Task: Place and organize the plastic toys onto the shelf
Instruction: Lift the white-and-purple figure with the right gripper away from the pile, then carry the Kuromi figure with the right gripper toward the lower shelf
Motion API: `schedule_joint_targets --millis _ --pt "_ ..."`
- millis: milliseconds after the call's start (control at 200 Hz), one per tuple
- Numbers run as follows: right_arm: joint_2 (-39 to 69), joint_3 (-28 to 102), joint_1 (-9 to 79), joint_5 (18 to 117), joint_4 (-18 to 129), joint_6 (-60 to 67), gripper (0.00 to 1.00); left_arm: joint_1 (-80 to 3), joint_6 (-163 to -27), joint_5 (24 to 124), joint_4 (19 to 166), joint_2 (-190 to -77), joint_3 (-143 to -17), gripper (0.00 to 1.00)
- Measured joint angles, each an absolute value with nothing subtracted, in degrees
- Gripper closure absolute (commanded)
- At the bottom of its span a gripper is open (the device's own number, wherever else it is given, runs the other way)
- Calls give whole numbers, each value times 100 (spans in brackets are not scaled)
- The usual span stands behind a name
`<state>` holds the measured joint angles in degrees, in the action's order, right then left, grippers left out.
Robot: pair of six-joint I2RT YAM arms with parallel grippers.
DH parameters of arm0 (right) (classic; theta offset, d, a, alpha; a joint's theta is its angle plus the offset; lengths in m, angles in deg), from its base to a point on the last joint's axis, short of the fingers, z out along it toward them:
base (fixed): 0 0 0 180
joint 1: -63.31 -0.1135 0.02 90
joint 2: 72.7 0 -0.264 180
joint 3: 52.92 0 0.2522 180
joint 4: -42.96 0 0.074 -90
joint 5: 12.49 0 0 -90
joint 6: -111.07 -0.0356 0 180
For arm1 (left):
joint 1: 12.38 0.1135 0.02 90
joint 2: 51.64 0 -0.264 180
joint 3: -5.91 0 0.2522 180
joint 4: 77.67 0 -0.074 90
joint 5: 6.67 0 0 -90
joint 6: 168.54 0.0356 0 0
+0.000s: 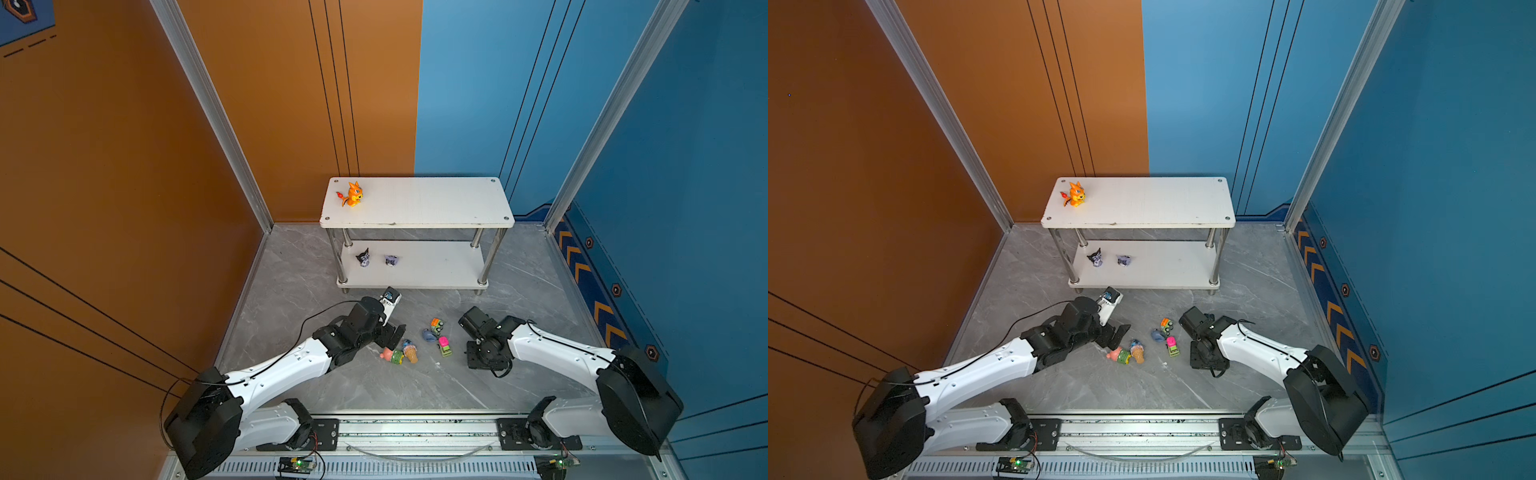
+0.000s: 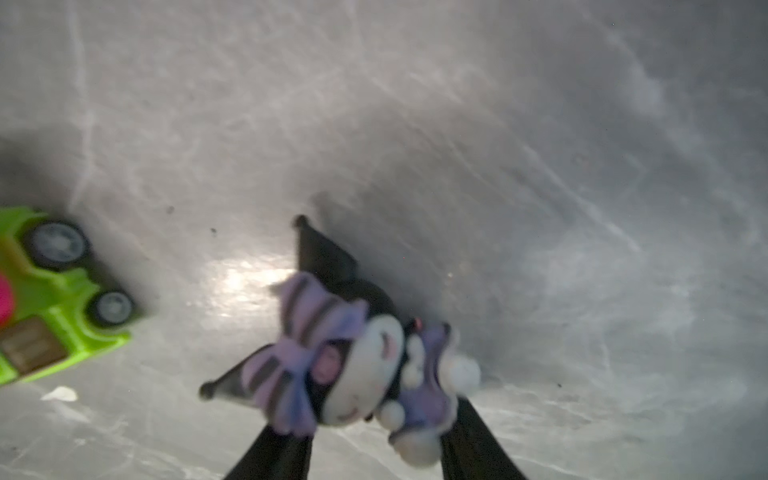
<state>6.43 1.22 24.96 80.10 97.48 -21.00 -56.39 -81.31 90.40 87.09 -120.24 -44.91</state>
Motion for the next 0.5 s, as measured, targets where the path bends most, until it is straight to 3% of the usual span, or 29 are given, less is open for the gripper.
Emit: schedule_joint_targets --millis 95,275,501 --pt "914 413 2411 8030 9752 -2097 51 -5639 -8113 9040 8705 -12024 -4491 1" --pt "1008 638 2182 8104 9787 -2062 41 -5645 -8111 9058 8692 -12022 -4491 1" --pt "833 634 2472 8189 9975 -1896 32 -5656 -8098 9055 8687 -12022 -4491 1"
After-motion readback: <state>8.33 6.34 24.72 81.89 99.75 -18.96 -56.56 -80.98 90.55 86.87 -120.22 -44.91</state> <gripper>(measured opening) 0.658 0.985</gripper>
